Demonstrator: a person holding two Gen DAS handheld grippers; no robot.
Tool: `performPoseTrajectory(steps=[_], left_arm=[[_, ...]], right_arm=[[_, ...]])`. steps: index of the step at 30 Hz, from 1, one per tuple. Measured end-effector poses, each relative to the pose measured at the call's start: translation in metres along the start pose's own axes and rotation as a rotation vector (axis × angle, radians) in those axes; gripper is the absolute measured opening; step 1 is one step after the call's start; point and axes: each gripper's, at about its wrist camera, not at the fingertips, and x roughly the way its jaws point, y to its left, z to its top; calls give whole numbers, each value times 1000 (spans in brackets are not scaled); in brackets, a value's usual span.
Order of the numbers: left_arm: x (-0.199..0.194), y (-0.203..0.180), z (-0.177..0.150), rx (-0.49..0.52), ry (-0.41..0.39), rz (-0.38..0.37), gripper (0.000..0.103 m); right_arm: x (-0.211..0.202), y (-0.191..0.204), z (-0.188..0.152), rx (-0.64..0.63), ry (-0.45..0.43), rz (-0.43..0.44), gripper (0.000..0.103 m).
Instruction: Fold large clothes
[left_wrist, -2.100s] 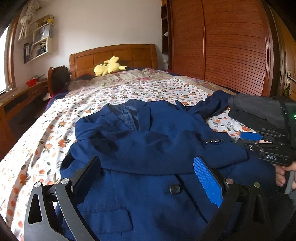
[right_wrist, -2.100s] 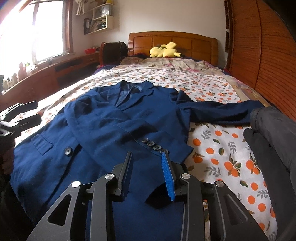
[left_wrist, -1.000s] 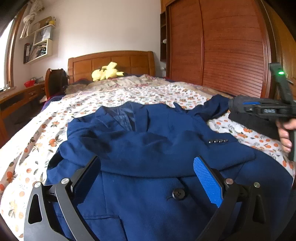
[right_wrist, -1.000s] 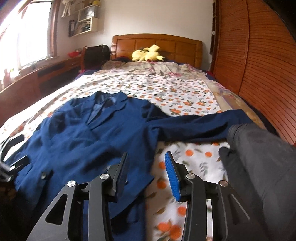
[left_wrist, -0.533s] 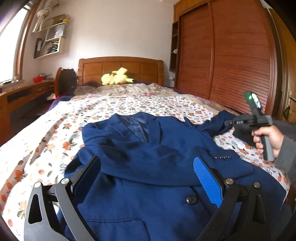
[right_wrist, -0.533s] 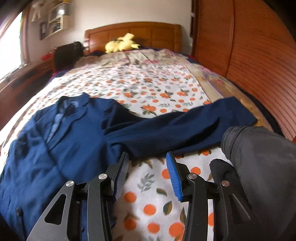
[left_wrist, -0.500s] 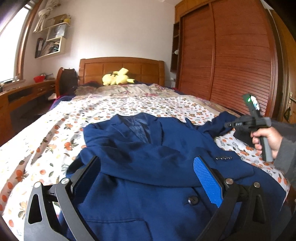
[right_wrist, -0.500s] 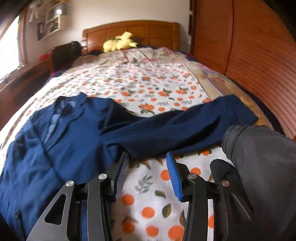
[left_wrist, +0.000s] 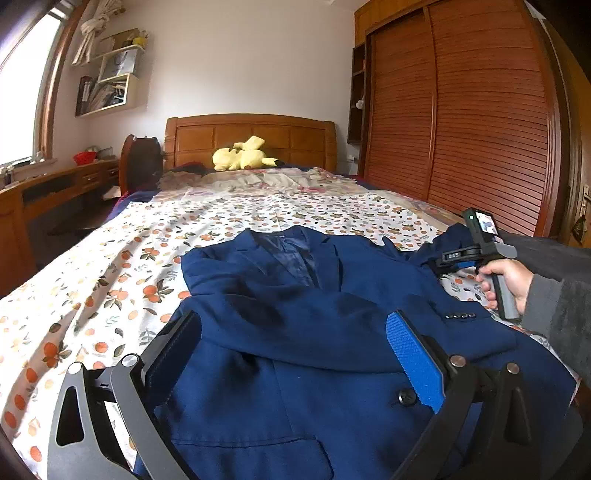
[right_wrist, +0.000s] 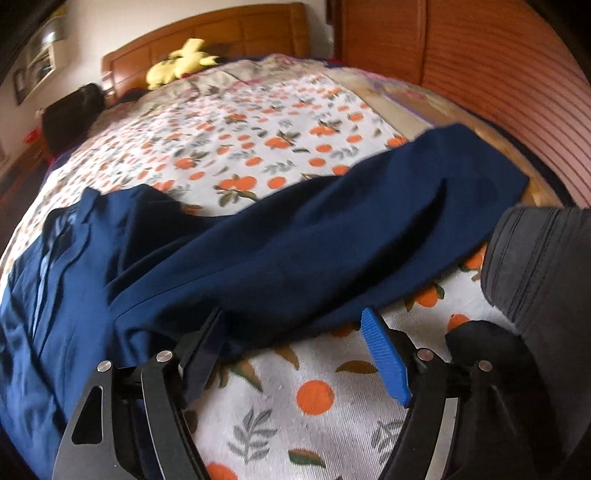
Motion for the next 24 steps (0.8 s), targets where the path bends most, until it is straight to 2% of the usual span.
performPoseTrajectory(steps=[4, 6, 7, 9, 11, 16, 20, 24], left_arm=[[0, -1, -1, 3, 3, -7, 101], [0, -2, -1, 1, 5, -8, 101], [1, -2, -2, 0, 7, -9, 101], [2, -1, -2, -1, 8, -9, 101], [2, -1, -1, -1, 8, -10, 101], [2, -2, -2, 1, 8, -7, 101], [3, -3, -1, 4, 7, -5, 101], [3, -3, -2, 4, 6, -3, 101]], right_arm=[[9, -8, 6, 68, 45, 12, 72], [12, -9, 9, 82, 57, 16, 56], [14, -9, 11, 88, 62, 15, 52], [17, -10, 14, 98, 68, 14, 25], [15, -9, 17, 93, 48, 3, 5], [-19, 18, 26, -49, -86, 15, 2], [-57, 49, 24, -151, -170, 95, 2], [-90, 86, 8, -254, -191, 221, 2]])
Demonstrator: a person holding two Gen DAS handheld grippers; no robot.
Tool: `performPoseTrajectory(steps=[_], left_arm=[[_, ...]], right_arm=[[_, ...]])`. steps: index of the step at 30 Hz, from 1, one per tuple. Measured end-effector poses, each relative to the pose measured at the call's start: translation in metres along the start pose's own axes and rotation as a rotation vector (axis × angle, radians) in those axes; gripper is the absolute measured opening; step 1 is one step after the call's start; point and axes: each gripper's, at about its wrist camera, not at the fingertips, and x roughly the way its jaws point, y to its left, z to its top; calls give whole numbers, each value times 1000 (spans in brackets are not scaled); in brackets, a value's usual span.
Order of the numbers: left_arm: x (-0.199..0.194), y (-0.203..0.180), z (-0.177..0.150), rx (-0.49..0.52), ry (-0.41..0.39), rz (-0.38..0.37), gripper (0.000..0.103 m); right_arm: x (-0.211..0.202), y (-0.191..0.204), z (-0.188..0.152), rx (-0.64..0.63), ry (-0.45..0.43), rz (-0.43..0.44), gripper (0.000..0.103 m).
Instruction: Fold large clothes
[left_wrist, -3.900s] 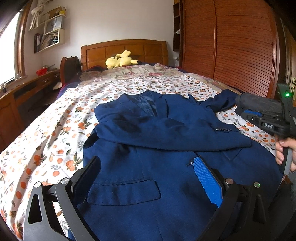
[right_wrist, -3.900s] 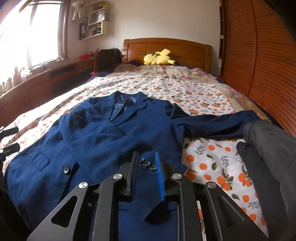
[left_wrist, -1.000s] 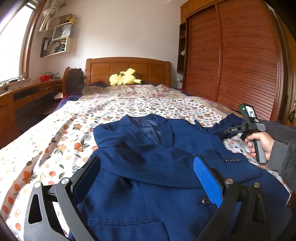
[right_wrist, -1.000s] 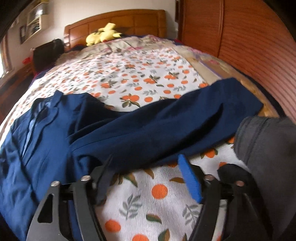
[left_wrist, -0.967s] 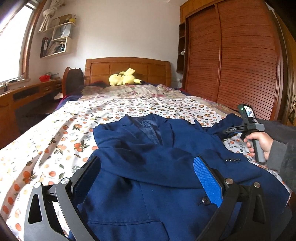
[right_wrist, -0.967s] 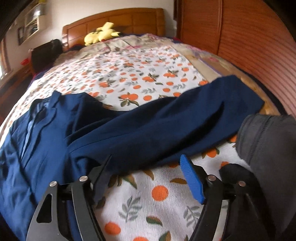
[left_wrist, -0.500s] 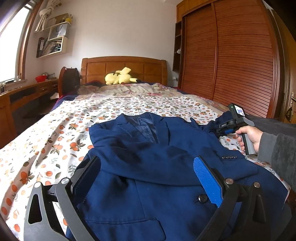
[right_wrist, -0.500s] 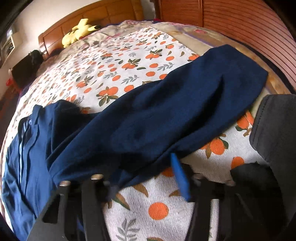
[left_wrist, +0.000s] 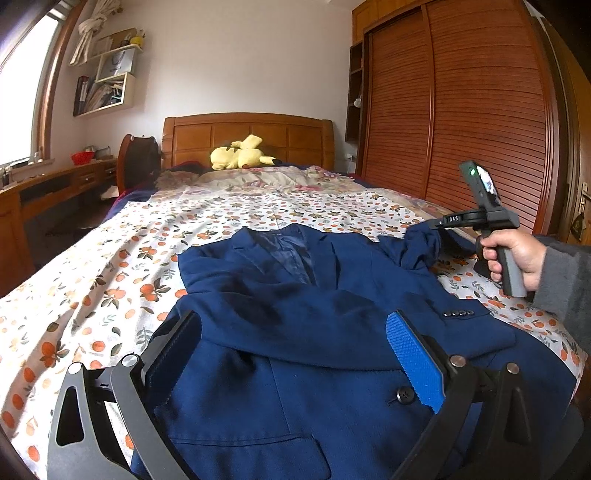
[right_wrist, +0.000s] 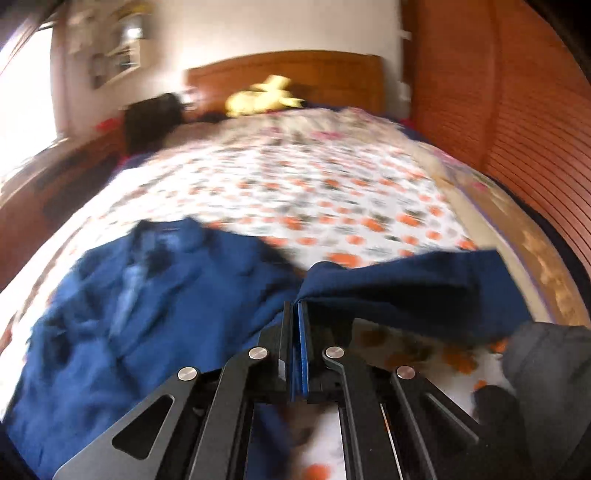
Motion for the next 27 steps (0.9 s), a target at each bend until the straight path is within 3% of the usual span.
performPoseTrajectory(steps=[5, 10, 15, 20, 27], left_arm=[[-1, 0, 0, -1, -3, -3, 101], [-4, 0, 0, -5, -10, -6, 101], [-5, 0, 1, -5, -9, -13, 101], [-6, -2, 1, -1, -11, -22, 101], [-5, -4, 1, 3, -5, -23, 101]], right_arm=[[-13, 54, -23, -108, 63, 111, 3], [-16, 72, -51, -156, 136, 116, 8], [-36, 57, -58, -135, 104, 85, 48], [-50, 23, -56, -67, 72, 31, 56], [-14, -27, -56, 59, 120, -85, 57]])
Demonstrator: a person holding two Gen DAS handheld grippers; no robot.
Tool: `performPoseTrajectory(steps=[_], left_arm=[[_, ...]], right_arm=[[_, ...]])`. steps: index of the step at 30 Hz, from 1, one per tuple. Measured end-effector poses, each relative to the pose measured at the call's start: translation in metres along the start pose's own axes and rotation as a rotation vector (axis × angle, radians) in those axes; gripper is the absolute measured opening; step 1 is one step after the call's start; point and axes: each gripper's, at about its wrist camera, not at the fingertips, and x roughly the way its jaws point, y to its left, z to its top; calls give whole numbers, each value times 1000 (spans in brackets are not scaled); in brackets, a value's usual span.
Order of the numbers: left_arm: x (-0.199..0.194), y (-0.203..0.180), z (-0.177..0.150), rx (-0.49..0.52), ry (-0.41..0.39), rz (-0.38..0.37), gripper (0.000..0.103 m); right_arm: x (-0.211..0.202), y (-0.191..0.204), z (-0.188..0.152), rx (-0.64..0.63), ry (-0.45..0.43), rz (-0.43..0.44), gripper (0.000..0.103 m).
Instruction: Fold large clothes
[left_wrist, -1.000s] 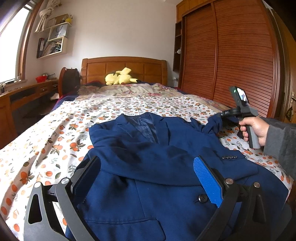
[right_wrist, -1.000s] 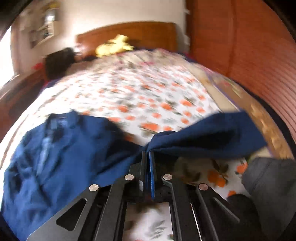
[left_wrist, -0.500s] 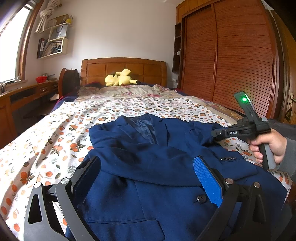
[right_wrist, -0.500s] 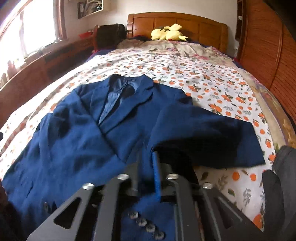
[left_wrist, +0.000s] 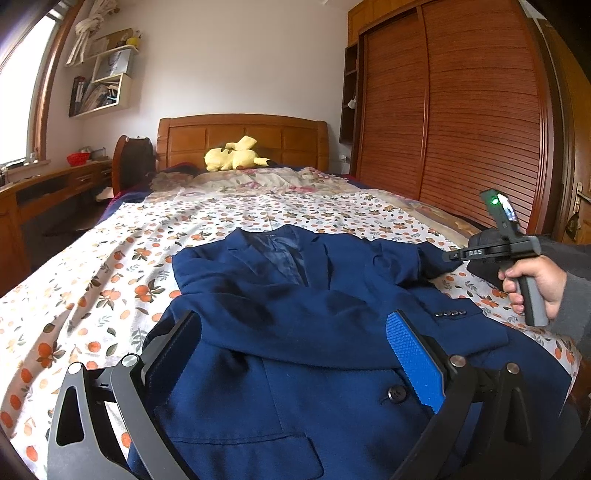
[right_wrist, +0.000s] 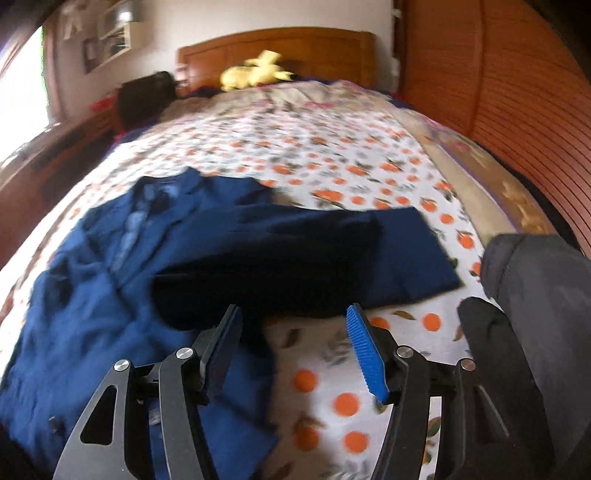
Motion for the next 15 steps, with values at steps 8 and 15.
performPoseTrajectory(steps=[8, 15], left_arm=[[2, 1, -1, 3, 7, -1, 101], [3, 3, -3, 2, 13, -1, 101]], right_arm=[[49, -28, 1, 97, 96, -51, 57], [80, -59, 9, 280, 152, -4, 50]])
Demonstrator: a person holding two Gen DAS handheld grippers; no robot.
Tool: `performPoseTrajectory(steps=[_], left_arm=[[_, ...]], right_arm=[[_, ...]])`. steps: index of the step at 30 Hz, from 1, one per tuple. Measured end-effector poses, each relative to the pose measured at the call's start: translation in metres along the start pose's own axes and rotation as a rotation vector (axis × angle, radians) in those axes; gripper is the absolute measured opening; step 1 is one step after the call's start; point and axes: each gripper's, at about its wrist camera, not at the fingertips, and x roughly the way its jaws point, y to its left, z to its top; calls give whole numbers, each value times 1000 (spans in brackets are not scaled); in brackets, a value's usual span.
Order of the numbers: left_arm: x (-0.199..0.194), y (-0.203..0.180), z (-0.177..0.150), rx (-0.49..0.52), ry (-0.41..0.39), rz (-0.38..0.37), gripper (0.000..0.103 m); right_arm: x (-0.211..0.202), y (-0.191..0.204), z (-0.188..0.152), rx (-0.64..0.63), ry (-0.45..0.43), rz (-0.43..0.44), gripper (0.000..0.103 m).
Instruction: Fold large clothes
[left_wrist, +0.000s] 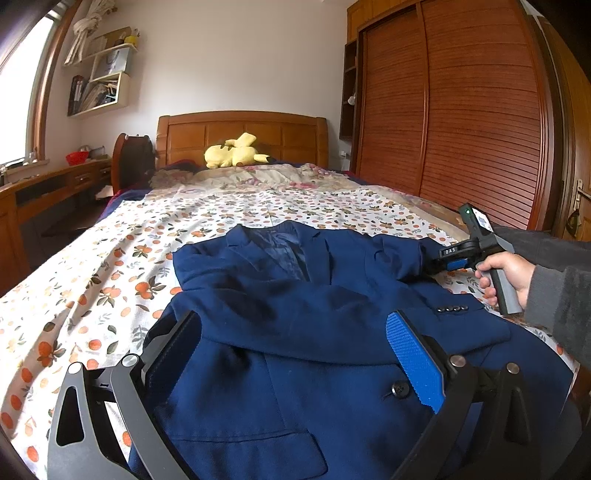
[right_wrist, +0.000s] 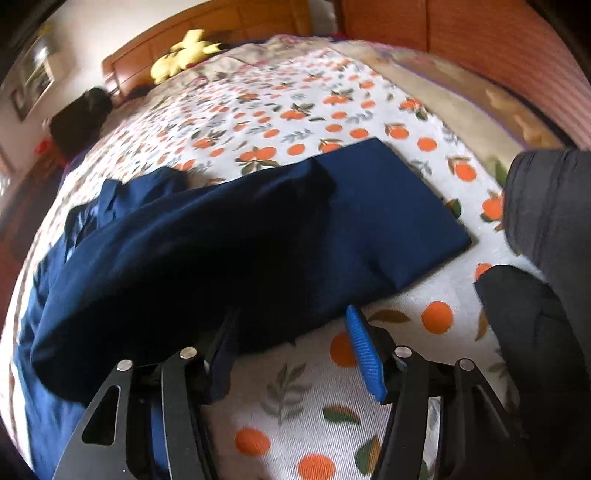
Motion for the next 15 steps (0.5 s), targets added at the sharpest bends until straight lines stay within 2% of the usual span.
performPoseTrajectory(steps=[2, 4, 5, 6, 10, 15], left_arm=[[-1, 1, 0, -1, -1, -1, 101], [-1, 1, 0, -1, 0, 0, 101], [-1, 1, 0, -1, 1, -1, 101], [-1, 1, 0, -1, 0, -1, 101], [-2, 2, 0, 1, -3, 4, 101], [-6, 6, -1, -1, -5, 10, 101]], right_arm=[[3, -1, 3, 17, 4, -2, 43], [6, 1, 7, 3, -2, -34, 24], [7, 2, 8, -9, -7, -47, 7], [6, 3, 10, -24, -13, -51, 3], [-16, 14, 13, -39, -105, -60, 2], [-60, 47, 11, -102, -213, 34, 2]])
